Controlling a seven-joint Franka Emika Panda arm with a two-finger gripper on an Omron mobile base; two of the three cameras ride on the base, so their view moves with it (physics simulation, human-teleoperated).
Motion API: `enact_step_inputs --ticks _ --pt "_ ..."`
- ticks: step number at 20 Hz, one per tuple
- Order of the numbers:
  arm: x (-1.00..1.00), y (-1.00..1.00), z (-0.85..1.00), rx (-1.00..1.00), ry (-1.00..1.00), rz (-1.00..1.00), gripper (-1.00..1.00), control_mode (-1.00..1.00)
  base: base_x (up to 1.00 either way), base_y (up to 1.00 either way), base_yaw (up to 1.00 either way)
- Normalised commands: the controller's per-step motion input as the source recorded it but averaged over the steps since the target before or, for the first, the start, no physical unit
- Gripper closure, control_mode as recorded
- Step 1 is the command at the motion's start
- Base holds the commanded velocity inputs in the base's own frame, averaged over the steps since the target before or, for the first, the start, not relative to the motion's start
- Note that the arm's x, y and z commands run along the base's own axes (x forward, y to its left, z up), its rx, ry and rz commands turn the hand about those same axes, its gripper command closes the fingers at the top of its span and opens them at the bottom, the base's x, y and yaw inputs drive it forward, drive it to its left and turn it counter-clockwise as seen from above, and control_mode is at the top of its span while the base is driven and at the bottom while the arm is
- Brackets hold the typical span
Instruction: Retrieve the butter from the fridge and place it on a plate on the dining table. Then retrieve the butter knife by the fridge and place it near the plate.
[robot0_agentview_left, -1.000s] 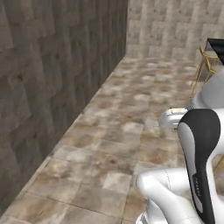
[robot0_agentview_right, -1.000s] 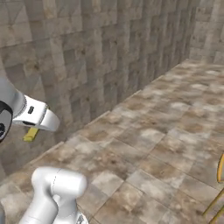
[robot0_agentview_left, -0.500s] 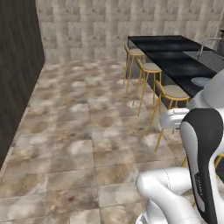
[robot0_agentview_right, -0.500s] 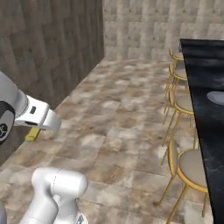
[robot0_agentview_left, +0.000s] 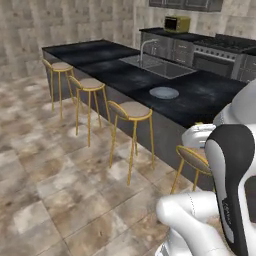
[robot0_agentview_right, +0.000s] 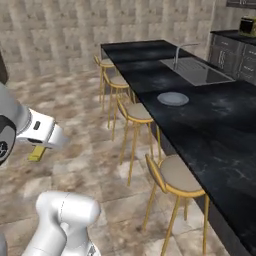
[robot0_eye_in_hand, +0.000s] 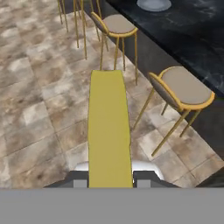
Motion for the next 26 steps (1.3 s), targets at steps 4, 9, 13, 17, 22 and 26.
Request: enact_step_inputs --ticks 4,9,13,17,22,26 --pt "0.00 0.00 0.00 0.00 0.00 0.00 1.00 1.00 0.34 0.79 -0.64" --pt "0.00 0.00 0.00 0.00 0.00 0.00 1.00 1.00 0.04 0.91 -0.52" --pt "0.00 0.00 0.00 0.00 0.00 0.00 1.00 1.00 0.26 0.92 -0.49" --pt "0.00 0.00 0.00 0.00 0.00 0.00 1.00 1.00 0.28 1.00 -0.52" --pt "0.00 0.00 0.00 0.00 0.00 0.00 1.00 1.00 0.34 0.95 -0.44" --pt "0.00 0.00 0.00 0.00 0.00 0.00 1.00 1.00 0.33 0.79 -0.32"
